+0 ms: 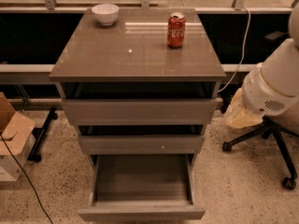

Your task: Close bottom drawer

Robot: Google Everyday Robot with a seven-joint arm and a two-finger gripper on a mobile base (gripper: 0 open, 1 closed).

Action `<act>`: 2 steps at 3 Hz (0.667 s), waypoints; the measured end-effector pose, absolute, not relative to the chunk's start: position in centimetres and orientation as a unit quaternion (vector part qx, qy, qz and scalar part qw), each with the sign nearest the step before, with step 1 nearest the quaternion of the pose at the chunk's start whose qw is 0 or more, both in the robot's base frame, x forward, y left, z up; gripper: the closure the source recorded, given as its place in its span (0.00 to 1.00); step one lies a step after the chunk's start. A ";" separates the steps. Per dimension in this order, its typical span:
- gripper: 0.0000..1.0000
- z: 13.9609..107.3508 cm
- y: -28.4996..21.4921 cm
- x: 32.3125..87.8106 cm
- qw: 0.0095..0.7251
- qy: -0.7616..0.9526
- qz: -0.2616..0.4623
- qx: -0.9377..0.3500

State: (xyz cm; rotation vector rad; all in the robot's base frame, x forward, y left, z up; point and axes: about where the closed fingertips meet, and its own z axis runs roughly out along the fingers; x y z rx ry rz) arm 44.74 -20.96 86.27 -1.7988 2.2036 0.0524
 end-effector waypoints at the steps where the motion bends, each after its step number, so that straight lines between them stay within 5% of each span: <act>1: 1.00 80.2 -21.5 45.1 0.138 0.773 0.032 -0.618; 2: 1.00 80.2 -21.5 45.1 0.138 0.773 0.032 -0.618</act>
Offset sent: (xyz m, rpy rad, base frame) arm 0.0026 -0.0058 -0.0524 0.0079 0.0325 -0.0140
